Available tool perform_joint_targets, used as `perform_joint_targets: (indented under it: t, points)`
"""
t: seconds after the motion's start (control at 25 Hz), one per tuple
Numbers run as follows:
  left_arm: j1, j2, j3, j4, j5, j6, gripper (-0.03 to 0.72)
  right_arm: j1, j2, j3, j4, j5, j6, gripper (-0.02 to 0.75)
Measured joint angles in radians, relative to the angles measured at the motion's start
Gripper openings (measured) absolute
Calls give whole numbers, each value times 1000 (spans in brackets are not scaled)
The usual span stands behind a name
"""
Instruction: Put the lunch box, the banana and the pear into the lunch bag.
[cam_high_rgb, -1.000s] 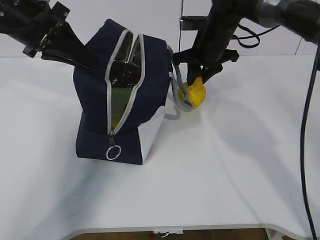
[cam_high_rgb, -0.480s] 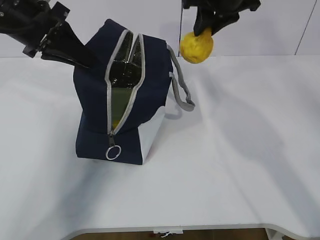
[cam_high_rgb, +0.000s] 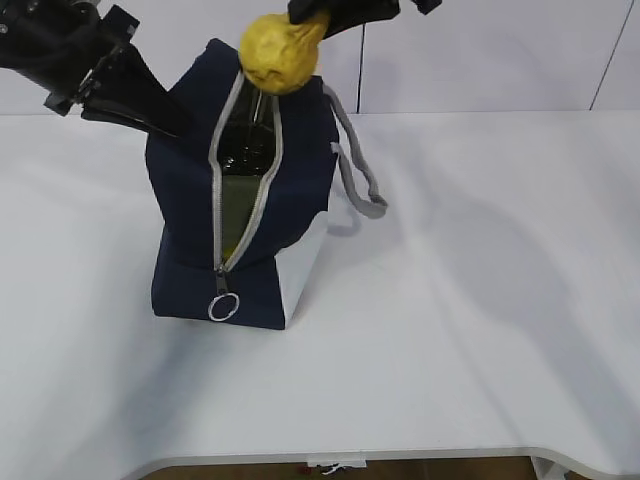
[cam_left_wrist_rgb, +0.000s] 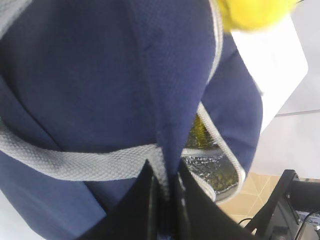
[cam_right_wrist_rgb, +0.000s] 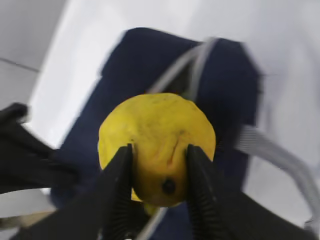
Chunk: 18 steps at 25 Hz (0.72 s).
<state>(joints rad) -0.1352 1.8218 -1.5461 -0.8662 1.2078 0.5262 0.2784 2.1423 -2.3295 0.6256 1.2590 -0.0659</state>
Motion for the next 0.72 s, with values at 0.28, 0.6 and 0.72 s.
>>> perform_joint_targets:
  t: [0.28, 0.6, 0.72]
  points:
    - [0, 0, 0, 0, 0, 0, 8, 0, 16, -2, 74, 1, -30, 268]
    - [0, 0, 0, 0, 0, 0, 8, 0, 119, -2, 67, 0, -32, 268]
    - [0, 0, 0, 0, 0, 0, 8, 0, 143, -2, 17, -2, -32, 276]
